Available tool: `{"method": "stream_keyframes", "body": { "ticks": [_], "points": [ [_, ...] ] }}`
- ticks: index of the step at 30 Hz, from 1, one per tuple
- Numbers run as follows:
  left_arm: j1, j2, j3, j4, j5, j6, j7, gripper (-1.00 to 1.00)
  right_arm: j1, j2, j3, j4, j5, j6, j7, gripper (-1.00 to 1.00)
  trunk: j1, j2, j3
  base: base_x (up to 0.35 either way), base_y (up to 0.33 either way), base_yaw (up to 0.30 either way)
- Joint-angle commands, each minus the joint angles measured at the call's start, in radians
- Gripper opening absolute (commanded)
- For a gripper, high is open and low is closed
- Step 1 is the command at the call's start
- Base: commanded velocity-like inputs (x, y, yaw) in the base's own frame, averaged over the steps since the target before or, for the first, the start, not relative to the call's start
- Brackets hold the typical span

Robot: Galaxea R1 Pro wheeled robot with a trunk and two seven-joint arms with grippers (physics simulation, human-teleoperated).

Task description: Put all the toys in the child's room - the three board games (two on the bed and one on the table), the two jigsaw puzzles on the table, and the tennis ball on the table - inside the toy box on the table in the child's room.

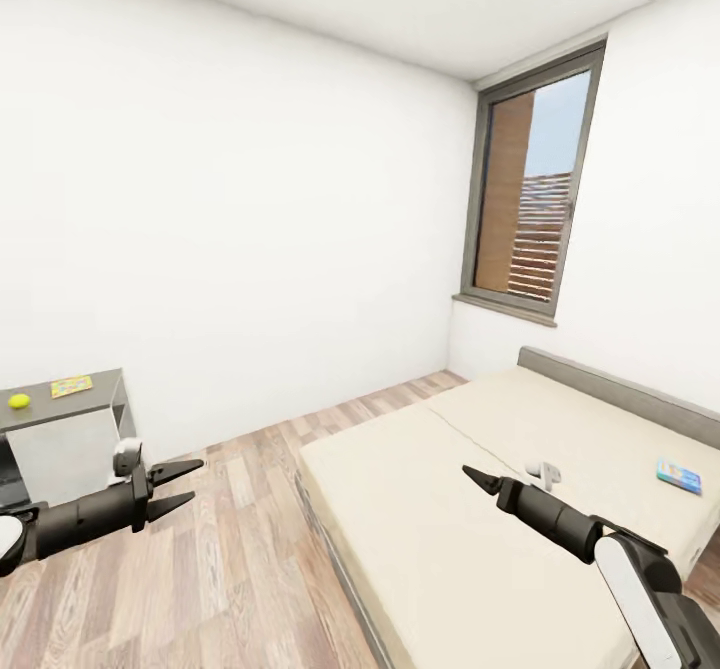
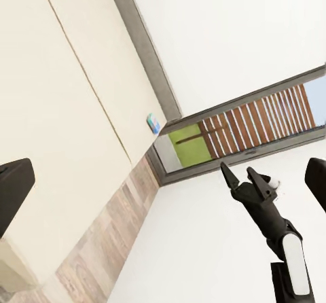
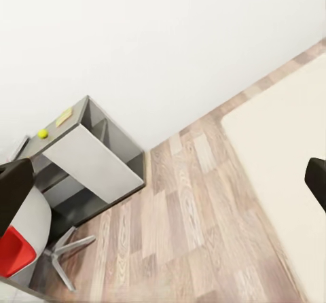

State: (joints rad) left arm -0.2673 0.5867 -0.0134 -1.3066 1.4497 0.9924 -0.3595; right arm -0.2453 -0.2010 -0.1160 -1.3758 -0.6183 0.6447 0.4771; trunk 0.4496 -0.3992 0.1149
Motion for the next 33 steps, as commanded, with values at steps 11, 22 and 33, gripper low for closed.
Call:
{"method": "stream_keyframes", "body": {
  "ticks": [11, 22, 33],
  "points": [
    [-0.001, 0.0, -0.001, 0.001, -0.005, 0.002, -0.007, 1.0, 0.0, 0.0, 0.001, 0.0, -0.005, -0.002, 0.001, 1.0, 0.0, -0.001, 0.0, 0.0, -0.003, 0.287],
    [-0.001, 0.0, -0.001, 0.001, -0.005, 0.002, -0.006, 1.0, 0.0, 0.0, 0.001, 0.0, -0.005, -0.008, 0.001, 1.0, 0.0, -0.001, 0.0, 0.0, 0.0, 0.287],
    [-0.001, -0.001, -0.001, 0.001, -0.005, 0.002, -0.006, 1.0, 0.0, 0.0, 0.001, 0.0, -0.005, -0.008, 0.001, 1.0, 0.0, -0.001, 0.0, 0.0, 0.0, 0.287]
  ]
}}
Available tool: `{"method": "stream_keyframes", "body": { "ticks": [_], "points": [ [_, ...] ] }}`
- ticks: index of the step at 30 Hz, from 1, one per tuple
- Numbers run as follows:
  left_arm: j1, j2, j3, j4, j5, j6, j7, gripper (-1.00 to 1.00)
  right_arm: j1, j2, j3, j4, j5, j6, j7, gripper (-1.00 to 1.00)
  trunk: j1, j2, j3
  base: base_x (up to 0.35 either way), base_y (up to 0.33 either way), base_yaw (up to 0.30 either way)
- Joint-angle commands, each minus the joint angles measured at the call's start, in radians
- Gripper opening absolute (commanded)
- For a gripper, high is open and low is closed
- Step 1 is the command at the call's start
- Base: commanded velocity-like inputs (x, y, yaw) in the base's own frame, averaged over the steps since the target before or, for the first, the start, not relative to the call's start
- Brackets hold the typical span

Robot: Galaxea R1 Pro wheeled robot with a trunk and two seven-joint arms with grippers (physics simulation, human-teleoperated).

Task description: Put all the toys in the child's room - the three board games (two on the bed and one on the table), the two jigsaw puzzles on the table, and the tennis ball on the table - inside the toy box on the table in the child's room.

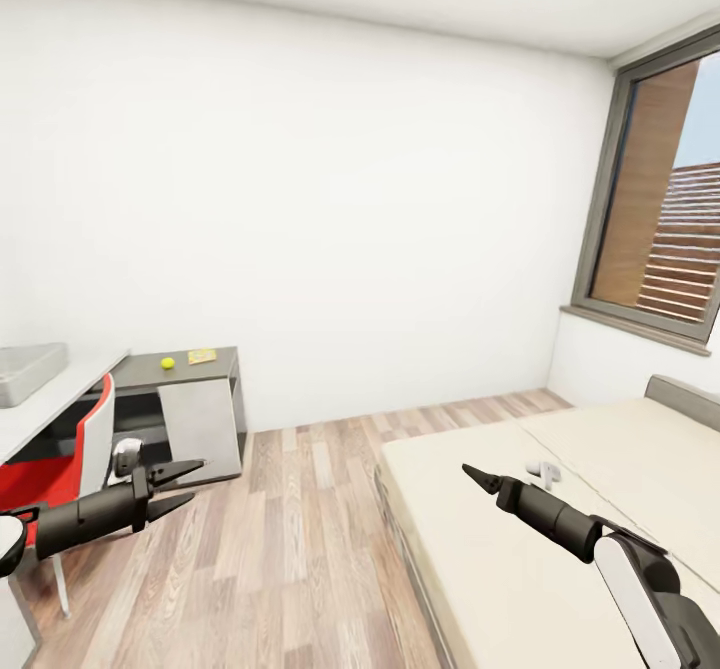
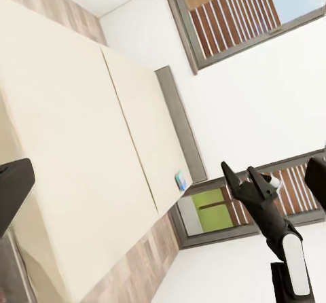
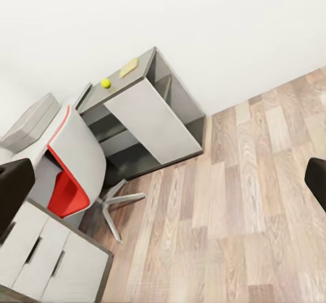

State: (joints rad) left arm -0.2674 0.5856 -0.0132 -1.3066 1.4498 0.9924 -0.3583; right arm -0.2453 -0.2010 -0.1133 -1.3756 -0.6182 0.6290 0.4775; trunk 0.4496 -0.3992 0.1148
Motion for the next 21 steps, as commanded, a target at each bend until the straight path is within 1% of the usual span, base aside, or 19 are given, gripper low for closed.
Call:
{"method": "stream_keyframes", "body": {
  "ticks": [1, 21],
  "points": [
    [-0.001, 0.0, -0.002, 0.001, -0.005, 0.002, -0.007, 1.0, 0.0, 0.0, -0.002, 0.0, -0.005, 0.008, 0.001, 1.0, 0.0, -0.001, 0.0, 0.0, 0.0, 0.287],
    [-0.001, 0.0, -0.001, 0.001, -0.005, 0.002, -0.008, 1.0, 0.0, 0.0, -0.002, 0.0, -0.005, 0.008, 0.001, 1.0, 0.0, -0.001, 0.0, 0.0, 0.0, 0.288]
  ]
}}
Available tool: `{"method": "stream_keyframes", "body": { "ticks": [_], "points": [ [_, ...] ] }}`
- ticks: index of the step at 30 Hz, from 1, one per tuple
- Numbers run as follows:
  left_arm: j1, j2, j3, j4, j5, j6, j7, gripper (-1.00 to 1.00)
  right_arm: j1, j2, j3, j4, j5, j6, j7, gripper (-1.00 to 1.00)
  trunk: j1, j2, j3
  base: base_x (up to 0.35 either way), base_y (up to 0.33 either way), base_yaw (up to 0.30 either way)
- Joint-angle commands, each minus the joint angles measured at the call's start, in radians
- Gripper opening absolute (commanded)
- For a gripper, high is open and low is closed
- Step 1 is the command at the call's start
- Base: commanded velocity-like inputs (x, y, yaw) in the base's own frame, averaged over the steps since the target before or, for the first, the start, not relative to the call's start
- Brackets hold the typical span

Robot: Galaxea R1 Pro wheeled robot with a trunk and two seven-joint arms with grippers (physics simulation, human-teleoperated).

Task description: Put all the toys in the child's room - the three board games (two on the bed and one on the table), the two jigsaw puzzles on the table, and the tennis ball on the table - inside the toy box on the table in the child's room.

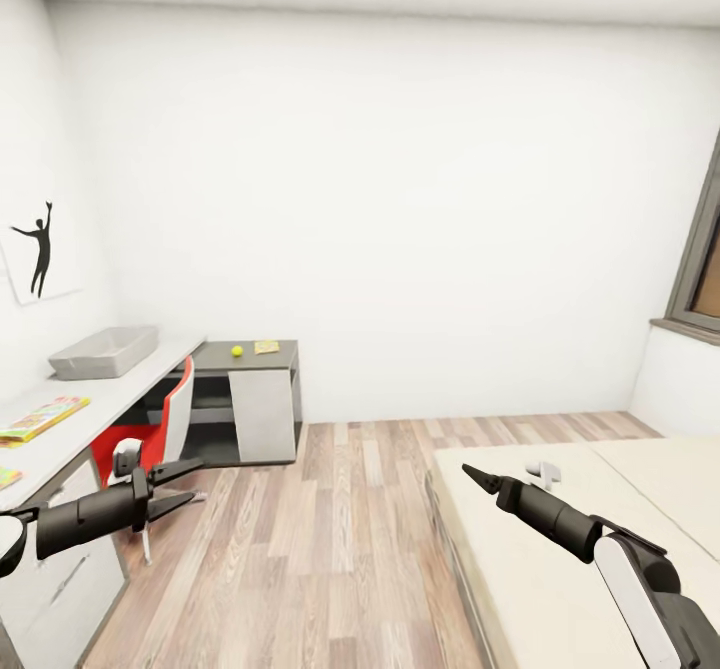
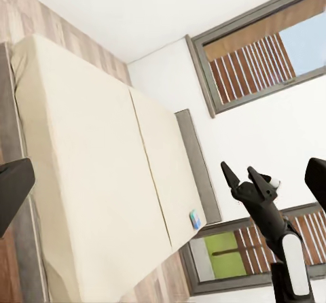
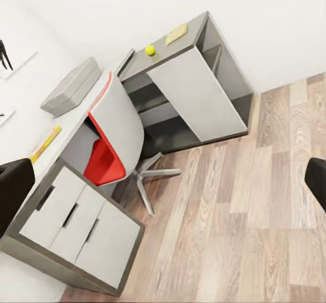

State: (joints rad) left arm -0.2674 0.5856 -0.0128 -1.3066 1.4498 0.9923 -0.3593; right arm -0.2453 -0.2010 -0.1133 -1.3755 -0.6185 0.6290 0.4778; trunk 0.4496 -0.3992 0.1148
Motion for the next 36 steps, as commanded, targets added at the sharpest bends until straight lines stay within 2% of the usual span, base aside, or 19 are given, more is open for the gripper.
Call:
{"method": "stream_keyframes", "body": {
  "ticks": [1, 12, 36],
  "points": [
    [-0.001, 0.0, -0.001, 0.001, -0.005, 0.002, -0.007, 1.0, 0.0, 0.0, -0.002, 0.0, -0.005, 0.008, 0.002, 1.0, 0.0, -0.001, 0.0, -0.02, 0.0, 0.288],
    [-0.001, 0.0, -0.001, 0.001, -0.005, 0.002, -0.007, 1.0, 0.0, 0.0, -0.002, -0.001, -0.005, 0.007, 0.001, 1.0, 0.0, -0.001, 0.0, -0.052, 0.0, 0.227],
    [-0.001, 0.0, -0.002, 0.001, -0.005, 0.002, -0.006, 1.0, 0.0, -0.001, -0.002, -0.001, -0.006, 0.005, 0.003, 1.0, 0.0, -0.001, 0.0, -0.006, -0.003, 0.014]
  ]
}}
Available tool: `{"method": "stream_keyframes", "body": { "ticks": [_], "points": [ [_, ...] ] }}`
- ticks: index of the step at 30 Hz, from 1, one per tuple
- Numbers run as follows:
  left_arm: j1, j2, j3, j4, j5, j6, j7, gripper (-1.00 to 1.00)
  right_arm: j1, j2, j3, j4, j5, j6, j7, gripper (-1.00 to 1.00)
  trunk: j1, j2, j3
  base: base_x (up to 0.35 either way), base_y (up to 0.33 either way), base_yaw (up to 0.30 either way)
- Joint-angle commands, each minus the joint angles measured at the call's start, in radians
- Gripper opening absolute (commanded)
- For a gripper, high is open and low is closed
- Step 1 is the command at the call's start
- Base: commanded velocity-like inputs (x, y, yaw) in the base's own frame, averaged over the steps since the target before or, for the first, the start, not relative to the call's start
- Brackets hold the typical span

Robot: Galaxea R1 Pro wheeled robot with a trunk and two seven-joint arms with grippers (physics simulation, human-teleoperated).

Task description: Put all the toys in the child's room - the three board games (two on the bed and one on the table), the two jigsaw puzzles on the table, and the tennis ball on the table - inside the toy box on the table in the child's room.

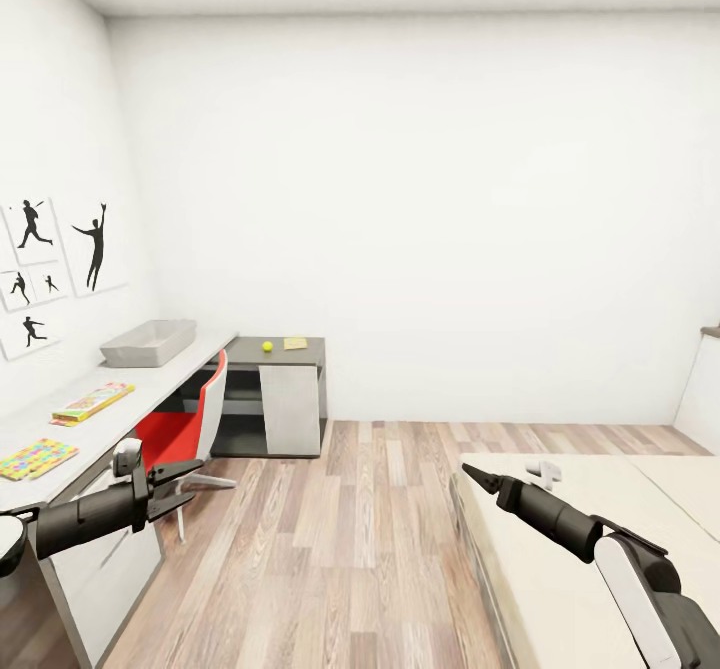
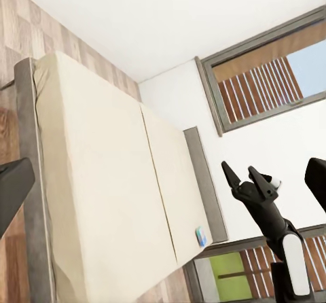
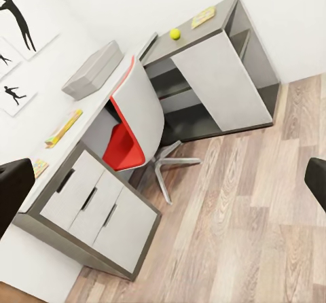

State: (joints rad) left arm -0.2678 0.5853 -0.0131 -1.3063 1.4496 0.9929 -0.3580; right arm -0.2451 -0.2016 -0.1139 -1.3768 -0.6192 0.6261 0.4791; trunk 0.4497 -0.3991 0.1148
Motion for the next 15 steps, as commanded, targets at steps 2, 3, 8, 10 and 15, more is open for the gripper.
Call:
{"method": "stream_keyframes", "body": {
  "ticks": [2, 3, 8, 10, 15],
  "points": [
    [-0.001, 0.001, -0.002, 0.001, -0.005, 0.001, -0.007, 1.0, 0.0, 0.0, -0.002, 0.0, -0.005, 0.007, 0.002, 1.0, 0.0, -0.001, 0.0, -0.109, -0.107, 0.0],
    [-0.001, 0.001, -0.002, 0.001, -0.005, 0.001, -0.007, 1.0, 0.0, 0.0, -0.001, 0.0, -0.005, 0.007, 0.002, 1.0, 0.0, -0.001, 0.0, -0.139, -0.139, 0.0],
    [-0.001, -0.002, -0.002, 0.001, -0.005, 0.001, -0.008, 1.0, 0.0, 0.0, -0.001, -0.001, -0.005, 0.007, 0.004, 1.0, 0.0, -0.001, 0.0, -0.086, -0.097, 0.0],
    [-0.001, -0.005, -0.002, 0.001, -0.005, 0.001, -0.008, 1.0, 0.0, 0.0, -0.001, -0.001, -0.005, 0.007, 0.004, 1.0, 0.0, -0.001, 0.0, -0.033, -0.039, -0.017],
    [-0.001, -0.012, -0.002, 0.001, -0.005, 0.001, -0.009, 1.0, 0.0, 0.0, -0.001, -0.001, -0.005, 0.007, 0.005, 1.0, 0.0, -0.001, 0.003, -0.013, -0.015, -0.109]
  ]
}}
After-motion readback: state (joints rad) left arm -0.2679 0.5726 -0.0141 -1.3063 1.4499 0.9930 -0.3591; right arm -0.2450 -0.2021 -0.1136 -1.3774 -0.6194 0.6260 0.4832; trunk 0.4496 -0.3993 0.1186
